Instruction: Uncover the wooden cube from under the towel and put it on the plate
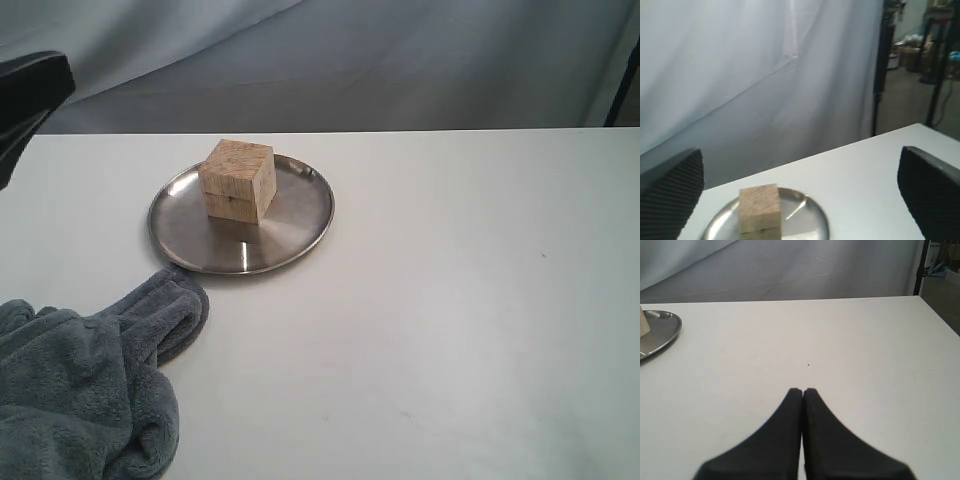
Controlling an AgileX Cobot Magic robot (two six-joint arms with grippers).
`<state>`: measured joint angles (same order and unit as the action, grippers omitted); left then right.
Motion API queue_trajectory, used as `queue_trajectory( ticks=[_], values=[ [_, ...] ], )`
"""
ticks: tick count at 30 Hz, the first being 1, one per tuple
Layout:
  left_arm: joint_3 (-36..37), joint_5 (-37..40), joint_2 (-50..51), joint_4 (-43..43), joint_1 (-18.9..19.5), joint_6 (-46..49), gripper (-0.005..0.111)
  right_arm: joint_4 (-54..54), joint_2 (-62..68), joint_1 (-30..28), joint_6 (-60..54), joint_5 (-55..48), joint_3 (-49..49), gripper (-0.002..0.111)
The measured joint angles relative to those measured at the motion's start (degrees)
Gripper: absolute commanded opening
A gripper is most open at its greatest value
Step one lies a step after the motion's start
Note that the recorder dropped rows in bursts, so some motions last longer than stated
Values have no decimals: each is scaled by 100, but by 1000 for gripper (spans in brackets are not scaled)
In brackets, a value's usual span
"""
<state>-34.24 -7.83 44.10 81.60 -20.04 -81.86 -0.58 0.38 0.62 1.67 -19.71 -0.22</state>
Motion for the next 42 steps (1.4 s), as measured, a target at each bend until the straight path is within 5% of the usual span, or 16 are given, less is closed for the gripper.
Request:
queue_trajectory(
  ticks=[5, 17, 24, 42],
  values=[
    [501, -649, -996, 0, 0, -109, 89, 0, 0, 0, 0, 0, 0, 0],
    [1458, -1257, -3134, 568, 0, -171, 0, 0, 0, 0, 0, 0, 0, 0],
    [1901, -1439, -3931, 1684, 0, -1245, 0, 0, 0, 0, 0, 0, 0, 0],
    [2196, -1510, -4123, 1826, 0, -1474, 0, 0, 0, 0, 0, 0, 0, 0]
  ],
)
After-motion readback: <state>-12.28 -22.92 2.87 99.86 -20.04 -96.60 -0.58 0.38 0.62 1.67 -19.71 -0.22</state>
